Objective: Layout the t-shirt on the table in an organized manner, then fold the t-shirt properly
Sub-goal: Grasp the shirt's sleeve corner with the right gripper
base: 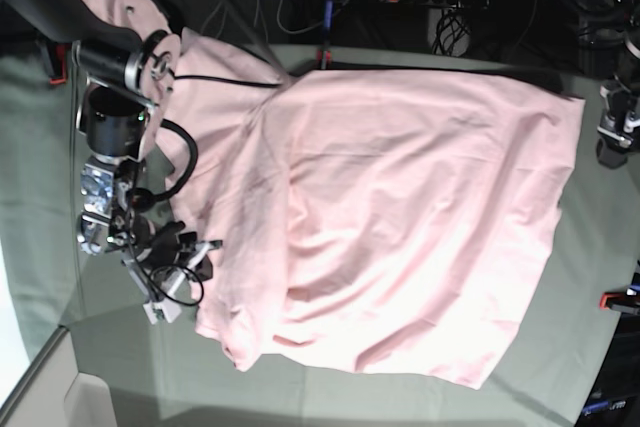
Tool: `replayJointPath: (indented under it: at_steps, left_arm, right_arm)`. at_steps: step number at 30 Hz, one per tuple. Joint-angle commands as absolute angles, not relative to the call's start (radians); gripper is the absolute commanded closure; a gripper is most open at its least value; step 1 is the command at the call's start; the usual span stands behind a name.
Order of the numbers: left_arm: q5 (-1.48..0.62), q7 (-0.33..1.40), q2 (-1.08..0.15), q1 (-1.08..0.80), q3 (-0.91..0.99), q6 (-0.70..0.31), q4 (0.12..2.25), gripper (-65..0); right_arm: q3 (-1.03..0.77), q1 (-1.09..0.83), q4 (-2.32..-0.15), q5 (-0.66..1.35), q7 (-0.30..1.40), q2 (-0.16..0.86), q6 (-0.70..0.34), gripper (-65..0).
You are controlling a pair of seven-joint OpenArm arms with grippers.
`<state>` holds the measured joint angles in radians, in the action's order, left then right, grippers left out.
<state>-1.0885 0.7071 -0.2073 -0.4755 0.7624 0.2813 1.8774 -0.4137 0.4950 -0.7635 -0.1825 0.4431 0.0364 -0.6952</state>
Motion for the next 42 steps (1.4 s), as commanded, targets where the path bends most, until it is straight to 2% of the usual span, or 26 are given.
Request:
replayJointPath:
  at_steps: [1, 10, 11, 14, 17, 19, 21, 27, 32, 34, 35, 38, 42]
  left_arm:
    - [-1.099, 0.71, -0.222, -0.473, 0.769, 0.282, 1.89, -55.4]
    - [-1.099, 0.704, -0.225, -0.473, 0.769, 0.282, 1.89, -55.4]
    - [-1.099, 0.704, -0.225, -0.473, 0.769, 0.282, 1.89, -55.4]
    - [-1.099, 0.704, -0.225, -0.473, 0.769, 0.282, 1.89, -55.4]
    - [-1.099, 0.704, -0.225, -0.473, 0.769, 0.282, 1.89, -55.4]
    - [-1.099, 0.705, -0.226, -0.473, 0.769, 0.282, 1.89, -55.4]
    - [-1.098, 0.707, -0.226, -0.475, 0.769, 0.282, 1.89, -55.4]
    - [-1.098, 0.707, -0.223, -0.478, 0.769, 0.282, 1.89, -55.4]
    - [-1.098, 0.708, -0.223, -0.481, 0.783, 0.282, 1.89, -55.4]
    - [-1.098, 0.708, -0.223, -0.479, 0.799, 0.282, 1.89, -55.4]
    - [-1.098, 0.708, -0.223, -0.479, 0.803, 0.282, 1.89, -55.4]
    - [-1.099, 0.708, -0.225, -0.478, 0.803, 0.282, 1.89, -55.4]
    - [-1.098, 0.708, -0.223, -0.473, 0.802, 0.282, 1.89, -55.4]
  right_arm:
    - [-0.415, 0.522, -0.782, -0.168, 0.421, 0.048, -0.698, -0.1]
    - [-0.42, 0.524, -0.785, -0.165, 0.421, 0.101, -0.698, 0.0]
    - [-0.418, 0.526, -0.782, -0.168, 0.421, 0.104, -0.698, -1.5]
    - [-0.418, 0.527, -0.779, -0.168, 0.42, 0.108, -0.698, -13.5]
    - [-0.418, 0.527, -0.777, -0.166, 0.415, 0.107, -0.698, -29.8]
    - [-0.418, 0.527, -0.776, -0.165, 0.415, 0.104, -0.698, -37.1]
    - [-0.418, 0.526, -0.776, -0.165, 0.415, 0.093, -0.698, -39.8]
    - [-0.418, 0.524, -0.728, -0.165, 0.414, 0.085, -0.698, -40.1]
    - [-0.418, 0.529, -0.651, -0.165, 0.412, 0.087, -0.698, -38.0]
    - [-0.418, 0.529, -0.65, -0.165, 0.412, 0.087, -0.698, -30.6]
    - [-0.418, 0.529, -0.65, -0.165, 0.412, 0.087, -0.698, -24.4]
    - [-0.42, 0.53, -0.651, -0.165, 0.412, 0.091, -0.698, 0.0]
    - [-0.46, 0.51, -0.777, -0.163, 0.423, 0.093, -0.698, 0.0]
